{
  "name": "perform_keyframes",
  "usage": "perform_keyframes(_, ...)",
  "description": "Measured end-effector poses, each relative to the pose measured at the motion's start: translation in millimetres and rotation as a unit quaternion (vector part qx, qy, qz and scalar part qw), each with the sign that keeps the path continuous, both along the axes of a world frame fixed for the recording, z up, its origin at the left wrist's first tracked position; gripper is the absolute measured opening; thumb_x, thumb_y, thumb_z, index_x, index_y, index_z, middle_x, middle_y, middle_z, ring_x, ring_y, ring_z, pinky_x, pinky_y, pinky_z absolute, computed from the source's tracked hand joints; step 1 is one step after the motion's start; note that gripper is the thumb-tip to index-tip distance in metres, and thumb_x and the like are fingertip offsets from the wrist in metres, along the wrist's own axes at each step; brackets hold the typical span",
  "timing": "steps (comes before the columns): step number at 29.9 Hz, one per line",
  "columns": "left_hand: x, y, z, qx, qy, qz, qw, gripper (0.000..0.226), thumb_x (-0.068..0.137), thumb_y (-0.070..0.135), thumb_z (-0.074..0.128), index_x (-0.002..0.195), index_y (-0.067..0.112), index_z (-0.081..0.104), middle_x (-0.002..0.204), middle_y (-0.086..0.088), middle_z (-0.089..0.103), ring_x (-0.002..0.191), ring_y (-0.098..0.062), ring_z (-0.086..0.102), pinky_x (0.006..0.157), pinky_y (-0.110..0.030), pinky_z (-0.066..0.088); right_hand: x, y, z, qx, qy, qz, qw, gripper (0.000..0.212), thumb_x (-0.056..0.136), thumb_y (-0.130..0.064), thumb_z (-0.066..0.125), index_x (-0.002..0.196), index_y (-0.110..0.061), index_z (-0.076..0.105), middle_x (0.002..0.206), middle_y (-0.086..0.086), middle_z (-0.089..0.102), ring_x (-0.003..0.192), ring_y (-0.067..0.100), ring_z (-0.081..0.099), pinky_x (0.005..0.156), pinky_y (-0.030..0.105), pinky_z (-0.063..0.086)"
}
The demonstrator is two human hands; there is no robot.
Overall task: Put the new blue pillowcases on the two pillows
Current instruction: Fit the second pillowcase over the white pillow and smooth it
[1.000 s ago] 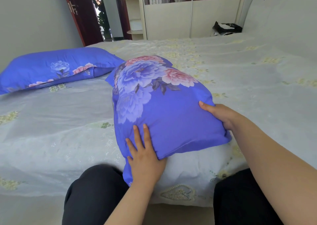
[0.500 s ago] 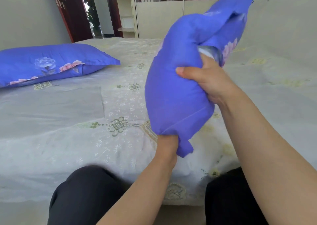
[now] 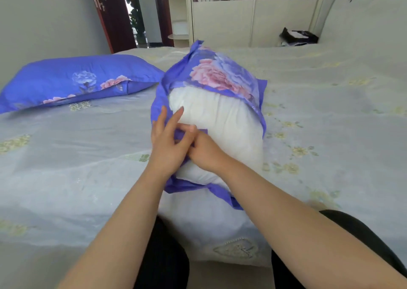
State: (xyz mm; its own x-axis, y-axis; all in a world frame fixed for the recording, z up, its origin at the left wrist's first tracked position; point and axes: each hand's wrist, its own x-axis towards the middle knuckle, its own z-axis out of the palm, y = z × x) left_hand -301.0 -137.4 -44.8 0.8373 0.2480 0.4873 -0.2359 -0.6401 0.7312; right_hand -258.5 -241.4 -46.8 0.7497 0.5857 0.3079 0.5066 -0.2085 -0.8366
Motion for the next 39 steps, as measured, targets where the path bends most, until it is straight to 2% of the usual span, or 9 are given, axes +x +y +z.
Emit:
perform_keyframes(7,16.8,51.5,-21.3,0.093,0.161,0.062,0.981,0.061,0.074,0.056,0.066,0.128,0.033,0.048,0.136,0.005,0.037,0.135,-0.021,0.029,0.111,-0.029,0.014,15.8,-62.5,-6.3,-0.045,-0.122,-0.347,0.929,0.033,0.086,-0.018,0.061,0.118,-0.011,0.061,0.124,0.011,0.052,0.118,0.027,0.047,0.102,0.026,0.032)
perform_keyframes(11,7.3,51.3,-33.1,0.055,0.161,0.076,0.983,0.062,0.074,0.052,0.069,0.129,0.034,0.045,0.139,0.005,0.032,0.133,-0.029,0.029,0.108,-0.034,0.025,33.7,-106.1,-14.9,-0.066,0.342,-0.323,0.880,0.119,0.050,-0.083,0.064,0.142,-0.013,0.037,0.142,0.007,0.044,0.126,0.028,0.045,0.108,0.040,0.034)
perform_keyframes(13,5.0,50.5,-31.1,0.046,0.167,0.089,0.981,0.061,0.075,0.051,0.070,0.128,0.033,0.046,0.140,0.005,0.031,0.131,-0.031,0.030,0.107,-0.037,0.029,36.2,-113.4,-22.0,0.012,0.423,-0.256,0.869,0.132,0.028,-0.087,0.067,0.138,-0.016,0.045,0.135,0.003,0.053,0.120,0.024,0.051,0.109,0.040,0.036)
perform_keyframes(20,-0.4,44.4,-37.0,-0.076,0.102,0.141,0.982,0.056,0.078,0.038,0.071,0.124,0.017,0.047,0.138,-0.001,0.033,0.118,-0.024,0.048,0.096,-0.031,0.037,19.6,-118.5,-25.2,0.105,0.488,-0.133,0.856,0.066,0.067,-0.057,0.072,0.117,-0.016,0.059,0.112,0.007,0.068,0.103,0.023,0.064,0.094,0.039,0.049)
perform_keyframes(25,-5.5,2.2,-25.0,-0.095,0.047,0.092,0.990,0.024,0.082,0.028,0.068,0.096,0.016,0.054,0.106,0.005,0.042,0.095,-0.015,0.048,0.080,-0.018,0.031,29.3,-126.4,24.6,0.236,0.345,-0.198,0.887,0.027,0.082,-0.007,0.064,0.108,-0.002,0.062,0.073,0.008,0.070,0.059,0.017,0.068,0.053,0.026,0.052)
perform_keyframes(29,-13.9,-17.8,-26.6,0.127,0.178,0.059,0.974,0.048,0.088,0.048,0.052,0.055,0.018,0.036,0.062,0.000,0.043,0.070,-0.029,0.054,0.058,-0.030,0.033,38.1,-183.8,55.4,-0.100,0.147,-0.214,0.961,0.084,0.071,-0.034,0.080,0.143,-0.021,0.038,0.132,-0.005,0.052,0.114,0.009,0.056,0.086,0.016,0.041)
perform_keyframes(32,-9.4,-4.6,-7.9,0.253,0.317,0.027,0.914,0.055,0.086,0.065,0.043,0.060,0.016,0.041,0.062,0.001,0.050,0.058,-0.019,0.052,0.058,-0.030,0.038,46.3,-220.5,50.9,-0.437,0.175,-0.254,0.845,0.121,0.066,-0.053,0.078,0.151,-0.024,-0.003,0.154,0.003,0.022,0.137,0.027,0.032,0.106,0.033,0.031)
perform_keyframes(36,6.2,12.9,14.5,0.316,0.369,-0.009,0.874,0.038,0.084,0.064,0.048,0.083,0.026,0.054,0.086,0.008,0.060,0.073,-0.012,0.059,0.069,-0.030,0.046,58.5,-185.6,58.0,-0.372,-0.048,-0.262,0.889,0.093,0.080,-0.016,0.061,0.151,-0.033,0.002,0.156,0.003,0.013,0.140,0.031,0.022,0.113,0.042,0.025)
perform_keyframes(39,15.3,15.6,19.8,0.356,0.410,-0.037,0.839,0.039,0.085,0.062,0.047,0.091,0.025,0.059,0.092,0.008,0.065,0.082,-0.012,0.063,0.080,-0.032,0.049,66.6,-135.0,57.6,-0.301,-0.151,-0.194,0.921,0.073,0.087,-0.045,0.057,0.148,-0.040,0.017,0.157,-0.005,0.017,0.145,0.023,0.015,0.117,0.046,0.015)
